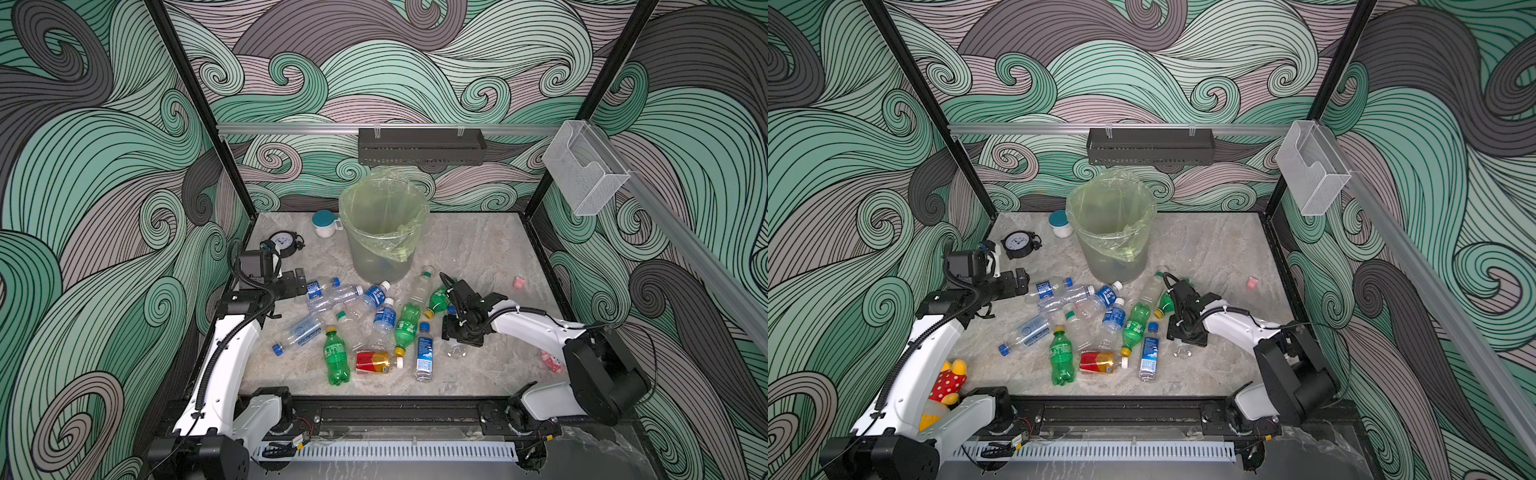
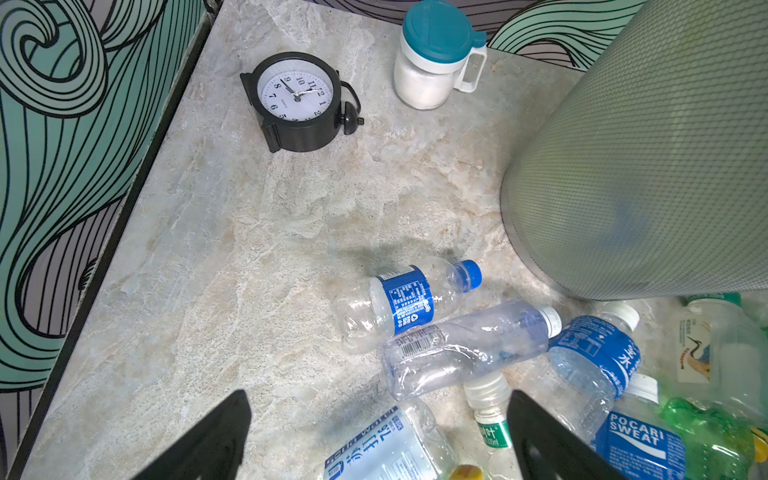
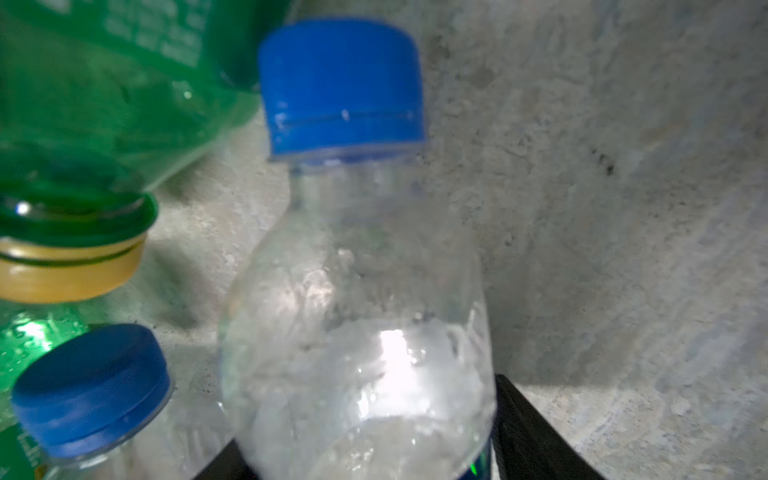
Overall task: Throw the plastic bottles in the bin
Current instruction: 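Carry the Pepsi bottle with the right gripper over the bin and release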
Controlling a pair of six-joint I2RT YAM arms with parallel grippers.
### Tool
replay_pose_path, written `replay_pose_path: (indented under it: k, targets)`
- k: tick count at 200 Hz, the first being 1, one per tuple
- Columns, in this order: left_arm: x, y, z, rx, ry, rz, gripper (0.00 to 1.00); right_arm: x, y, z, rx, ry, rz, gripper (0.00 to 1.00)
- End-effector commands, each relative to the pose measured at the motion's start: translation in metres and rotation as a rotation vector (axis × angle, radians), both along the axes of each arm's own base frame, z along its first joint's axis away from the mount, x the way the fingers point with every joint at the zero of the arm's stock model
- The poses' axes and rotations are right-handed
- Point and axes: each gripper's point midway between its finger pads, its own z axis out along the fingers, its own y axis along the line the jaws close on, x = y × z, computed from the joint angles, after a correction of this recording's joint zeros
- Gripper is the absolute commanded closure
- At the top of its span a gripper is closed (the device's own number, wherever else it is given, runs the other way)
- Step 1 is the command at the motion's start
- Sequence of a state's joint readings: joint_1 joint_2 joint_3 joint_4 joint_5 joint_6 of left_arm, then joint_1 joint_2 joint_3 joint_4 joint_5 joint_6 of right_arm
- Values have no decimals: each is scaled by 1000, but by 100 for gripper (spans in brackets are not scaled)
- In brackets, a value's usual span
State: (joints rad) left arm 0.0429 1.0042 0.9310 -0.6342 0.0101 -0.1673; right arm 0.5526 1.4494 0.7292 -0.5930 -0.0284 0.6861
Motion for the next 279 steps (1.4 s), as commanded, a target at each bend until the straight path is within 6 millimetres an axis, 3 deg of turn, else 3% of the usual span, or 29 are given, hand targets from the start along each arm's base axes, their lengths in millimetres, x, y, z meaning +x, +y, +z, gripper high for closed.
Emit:
replay_pose_path:
  k: [1, 81, 101, 119, 147, 172, 190, 198, 207, 218, 235, 279]
  targets:
    - [3, 2, 5, 0, -18, 20, 2, 0, -6, -5, -35, -15, 13, 36]
    - [4, -3, -3, -20, 4, -1, 1, 14, -25, 33, -124, -196, 119, 44]
    - [7, -5, -2, -30, -3, -11, 1, 22, -22, 52, -101, -266, 164, 45]
    - [9, -6, -1, -31, -10, -17, 1, 36, -10, 83, -15, -358, 188, 45]
    - [13, -9, -3, -44, -9, -29, 1, 81, 24, 169, 221, -593, 242, 48]
    - [17, -19, 0, -78, -19, -79, 1, 128, 67, 279, 326, -776, 388, 50]
    - [18, -25, 2, -104, -22, -104, 1, 157, 102, 343, 376, -893, 477, 50]
    - [17, -30, 3, -122, -10, -132, 1, 170, 117, 366, 401, -938, 506, 47]
    - [14, -35, 2, -134, 20, -156, 1, 184, 133, 387, 422, -971, 526, 33]
    - [10, -36, 2, -134, 52, -166, 1, 200, 144, 395, 411, -975, 528, 18]
    - [3, -36, 6, -114, 65, -184, 1, 213, 147, 396, 364, -965, 523, 12]
    - [-6, -43, 22, -66, -34, -277, 1, 190, 124, 388, 314, -979, 505, 7]
